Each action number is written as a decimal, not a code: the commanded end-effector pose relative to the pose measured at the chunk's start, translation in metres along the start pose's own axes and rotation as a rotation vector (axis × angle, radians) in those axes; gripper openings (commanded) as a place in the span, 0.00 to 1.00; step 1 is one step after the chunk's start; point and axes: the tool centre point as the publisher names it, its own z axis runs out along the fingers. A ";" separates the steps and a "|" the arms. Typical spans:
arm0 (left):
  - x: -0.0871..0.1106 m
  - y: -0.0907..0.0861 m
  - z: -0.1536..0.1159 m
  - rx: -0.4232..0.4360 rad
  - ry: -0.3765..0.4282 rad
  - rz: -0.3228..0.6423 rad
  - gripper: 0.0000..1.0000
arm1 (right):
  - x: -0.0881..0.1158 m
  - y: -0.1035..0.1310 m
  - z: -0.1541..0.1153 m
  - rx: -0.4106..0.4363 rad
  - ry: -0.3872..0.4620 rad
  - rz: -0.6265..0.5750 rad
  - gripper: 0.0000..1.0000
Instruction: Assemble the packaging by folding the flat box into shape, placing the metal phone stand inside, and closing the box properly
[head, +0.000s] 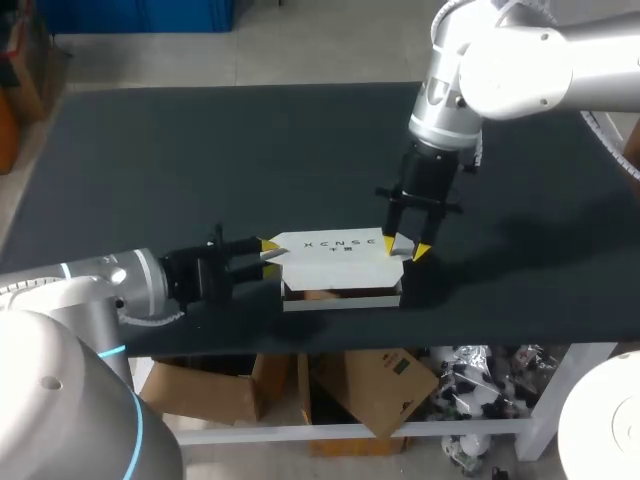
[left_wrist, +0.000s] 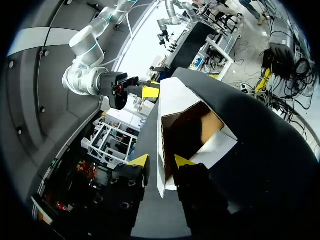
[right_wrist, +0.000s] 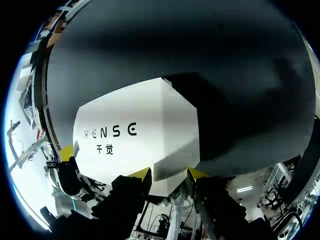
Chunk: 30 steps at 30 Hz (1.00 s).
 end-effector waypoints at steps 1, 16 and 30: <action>0.002 -0.005 -0.023 -0.025 -0.005 -0.001 0.35 | 0.000 -0.003 0.001 -0.008 0.002 -0.001 0.48; -0.039 0.007 -0.070 -0.228 0.213 -0.212 1.00 | 0.000 -0.007 0.006 -0.022 0.002 -0.007 0.47; -0.040 0.021 -0.063 -0.445 0.407 -0.298 1.00 | -0.003 -0.007 0.011 -0.022 0.011 -0.003 0.47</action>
